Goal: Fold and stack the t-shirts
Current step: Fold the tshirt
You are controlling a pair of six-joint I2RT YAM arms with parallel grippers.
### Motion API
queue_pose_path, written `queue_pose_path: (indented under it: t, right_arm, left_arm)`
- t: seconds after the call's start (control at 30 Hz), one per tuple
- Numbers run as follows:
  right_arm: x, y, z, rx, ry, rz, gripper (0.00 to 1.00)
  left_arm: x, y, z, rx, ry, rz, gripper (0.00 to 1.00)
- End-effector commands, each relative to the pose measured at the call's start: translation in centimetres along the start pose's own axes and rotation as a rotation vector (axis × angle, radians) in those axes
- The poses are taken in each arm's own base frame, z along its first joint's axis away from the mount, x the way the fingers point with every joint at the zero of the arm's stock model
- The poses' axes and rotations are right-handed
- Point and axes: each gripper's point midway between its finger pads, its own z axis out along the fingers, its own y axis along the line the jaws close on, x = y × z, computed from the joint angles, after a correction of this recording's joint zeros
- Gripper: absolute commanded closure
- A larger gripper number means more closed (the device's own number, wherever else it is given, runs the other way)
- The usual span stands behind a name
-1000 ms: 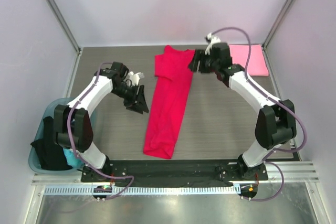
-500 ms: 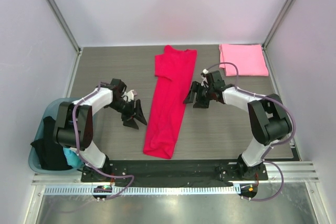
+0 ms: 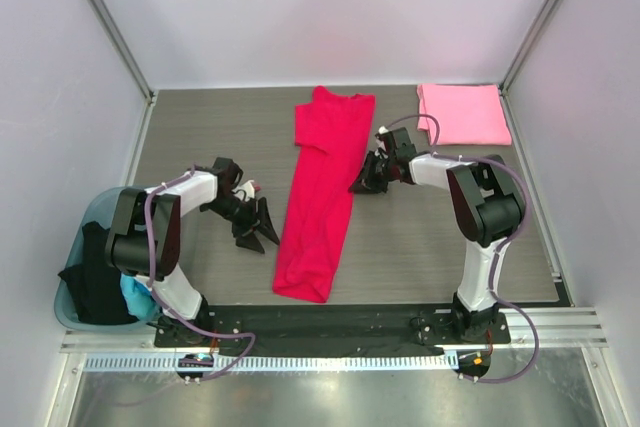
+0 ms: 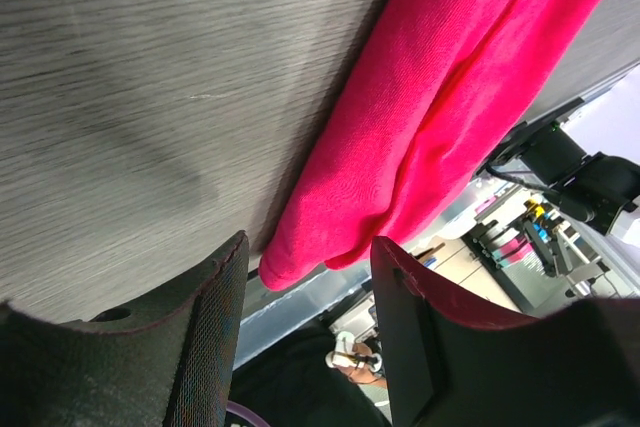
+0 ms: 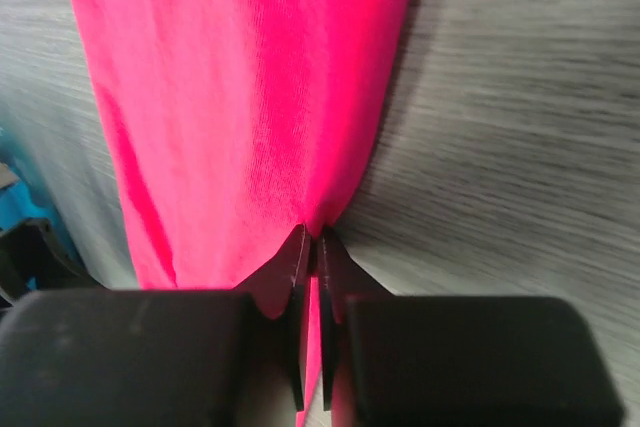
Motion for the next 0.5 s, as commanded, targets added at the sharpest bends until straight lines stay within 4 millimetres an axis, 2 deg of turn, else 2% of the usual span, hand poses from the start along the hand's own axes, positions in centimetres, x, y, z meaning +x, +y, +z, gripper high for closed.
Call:
queue_pose_path:
  t: [0.0, 0.03, 0.07, 0.2, 0.33, 0.4, 0.43, 0.47]
  right_arm:
    - [-0.6, -0.8, -1.0, 0.044, -0.006, -0.019, 0.93]
    - [-0.7, -2.0, -1.9, 0.072, -0.003, -0.015, 0.93]
    - [-0.4, -2.2, -2.0, 0.081, 0.01, -0.021, 0.94]
    - [-1.9, -6.0, -4.1, 0.153, -0.027, -0.017, 0.95]
    - [-3.7, -7.5, -5.0, 0.183, -0.076, -0.019, 0.93]
    - [-4.2, -7.7, -5.2, 0.189, -0.089, -0.036, 0.77]
    - [-4.4, -7.6, -5.5, 0.197, -0.101, -0.045, 0.65]
    - [-4.6, -7.4, -5.9, 0.199, -0.109, -0.049, 0.46]
  left_arm:
    - [-0.2, -0.6, -0.1, 0.026, -0.015, -0.018, 0.47]
    - [-0.1, -0.8, -0.1, 0.037, -0.011, -0.026, 0.47]
    - [0.0, -0.9, -0.1, 0.04, -0.01, -0.026, 0.47]
    - [0.8, -1.0, 0.3, 0.046, 0.002, -0.027, 0.46]
    - [1.4, -1.5, 0.7, 0.052, 0.023, -0.028, 0.42]
    - [1.7, -2.0, 0.9, 0.066, 0.035, -0.024, 0.42]
    - [1.7, -2.2, 1.0, 0.068, 0.037, -0.022, 0.41]
    - [1.8, -2.4, 1.1, 0.073, 0.039, -0.021, 0.41]
